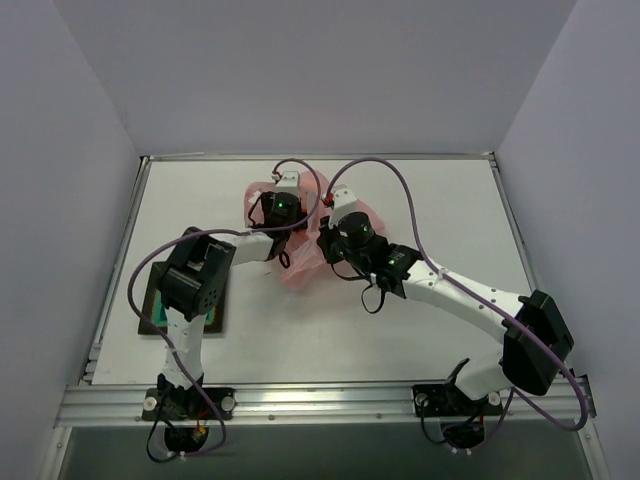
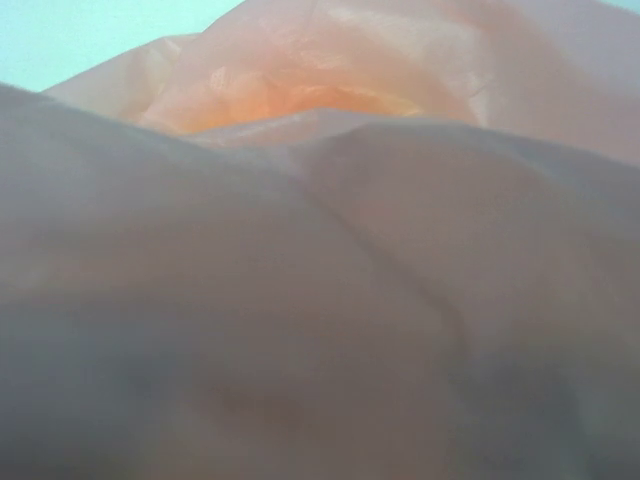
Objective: Take the fake fruits out of the plastic bag
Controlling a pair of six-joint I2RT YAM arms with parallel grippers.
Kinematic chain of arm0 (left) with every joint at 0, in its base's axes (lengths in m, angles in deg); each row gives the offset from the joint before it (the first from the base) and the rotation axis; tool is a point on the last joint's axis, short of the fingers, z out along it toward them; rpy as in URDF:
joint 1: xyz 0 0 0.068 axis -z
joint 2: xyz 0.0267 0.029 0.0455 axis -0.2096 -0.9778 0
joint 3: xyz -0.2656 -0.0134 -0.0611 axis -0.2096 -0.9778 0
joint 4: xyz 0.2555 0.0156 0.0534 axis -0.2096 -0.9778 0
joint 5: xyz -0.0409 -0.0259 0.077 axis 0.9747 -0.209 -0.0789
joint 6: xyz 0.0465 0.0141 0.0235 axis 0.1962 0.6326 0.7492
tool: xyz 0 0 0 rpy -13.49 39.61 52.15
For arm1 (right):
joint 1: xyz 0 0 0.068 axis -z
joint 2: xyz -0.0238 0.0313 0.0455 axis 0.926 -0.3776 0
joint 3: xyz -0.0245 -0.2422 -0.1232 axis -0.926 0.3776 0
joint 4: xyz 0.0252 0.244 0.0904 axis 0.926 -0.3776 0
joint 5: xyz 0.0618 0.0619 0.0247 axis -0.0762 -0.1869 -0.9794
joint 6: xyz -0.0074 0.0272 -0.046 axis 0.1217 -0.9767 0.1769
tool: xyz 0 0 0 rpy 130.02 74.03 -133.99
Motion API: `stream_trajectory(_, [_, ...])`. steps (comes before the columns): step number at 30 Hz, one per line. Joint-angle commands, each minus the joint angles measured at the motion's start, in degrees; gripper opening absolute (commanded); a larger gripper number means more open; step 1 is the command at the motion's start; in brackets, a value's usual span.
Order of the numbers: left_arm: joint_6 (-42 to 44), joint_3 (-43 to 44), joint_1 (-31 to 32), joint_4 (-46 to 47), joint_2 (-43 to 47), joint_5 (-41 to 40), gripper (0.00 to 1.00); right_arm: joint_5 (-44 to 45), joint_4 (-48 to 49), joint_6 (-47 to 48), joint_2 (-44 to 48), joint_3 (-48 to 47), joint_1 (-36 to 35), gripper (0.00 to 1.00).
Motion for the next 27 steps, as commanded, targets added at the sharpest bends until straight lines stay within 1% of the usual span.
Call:
stream_trajectory(1, [2.22,4.11,-0.43,-2.09,-1.34,-2.00,0.95,-1.43,2.38,-0.33,2.48,0.32,0.18,0.00])
stream_trajectory(2, [2.22,4.72,-0.43,-2.18,-2.22,-2.00,0.99,-1.43,2.38,-0.24,2.57,0.41,0.18,0.00])
stream_trajectory(3, [2.31,5.43,-0.43,-2.18,-2.66,-2.17,0.96,-1.43,2.38,-0.24,2.74,0.50,0.18,0.00])
stream_trajectory(4, [2.14,5.78,-0.43,-2.01,-2.93,-2.26,0.89,-1.26,2.47,-0.24,2.83,0.58,0.18,0.00])
stream_trajectory(5, [2.14,5.70,-0.34,-1.48,-3.02,-2.44,0.84,-1.17,2.38,-0.07,2.92,0.58,0.18,0.00])
stream_trajectory(6, [2.05,5.61,-0.43,-0.95,-2.93,-2.44,0.68,-1.17,2.38,-0.06,3.18,0.76,0.18,0.00])
stream_trajectory(7, [1.87,5.70,-0.43,-0.86,-2.93,-2.79,0.62,-1.08,2.38,0.02,3.27,0.76,0.18,0.00])
stream_trajectory(10, [1.87,4.74,-0.43,0.10,-1.97,-2.70,0.48,-0.64,2.29,0.11,3.88,1.37,0.18,0.00])
stream_trajectory(12, [1.61,3.42,-0.43,1.15,0.05,-2.61,0.43,-0.20,2.29,0.20,4.23,1.64,0.18,0.00])
stream_trajectory(16, [-0.76,-3.34,-0.25,3.70,7.42,-1.21,0.41,0.59,2.38,0.64,3.97,1.73,0.44,0.00])
stream_trajectory(17, [-1.55,-7.10,-0.08,4.32,11.44,0.27,0.40,0.50,2.38,0.73,3.97,1.73,0.70,0.00])
stream_trajectory(19, [-3.92,-10.72,0.36,5.20,15.85,1.34,0.39,1.11,2.64,1.08,3.53,1.55,1.14,0.00])
stream_trajectory(20, [-4.45,-14.22,0.88,5.46,20.14,1.78,0.39,1.20,2.64,1.17,3.36,1.46,1.41,0.00])
stream_trajectory(22, [-6.73,-16.88,0.98,5.03,23.94,4.93,0.39,1.12,3.34,1.26,2.74,1.46,1.93,0.00])
stream_trajectory(23, [-7.26,-18.02,0.98,4.68,27.27,6.16,0.39,0.86,3.78,1.25,2.57,1.64,2.28,0.00])
stream_trajectory(27, [-8.32,-21.19,0.80,-0.76,34.67,12.31,0.40,0.33,5.45,1.26,1.25,1.82,3.34,0.00])
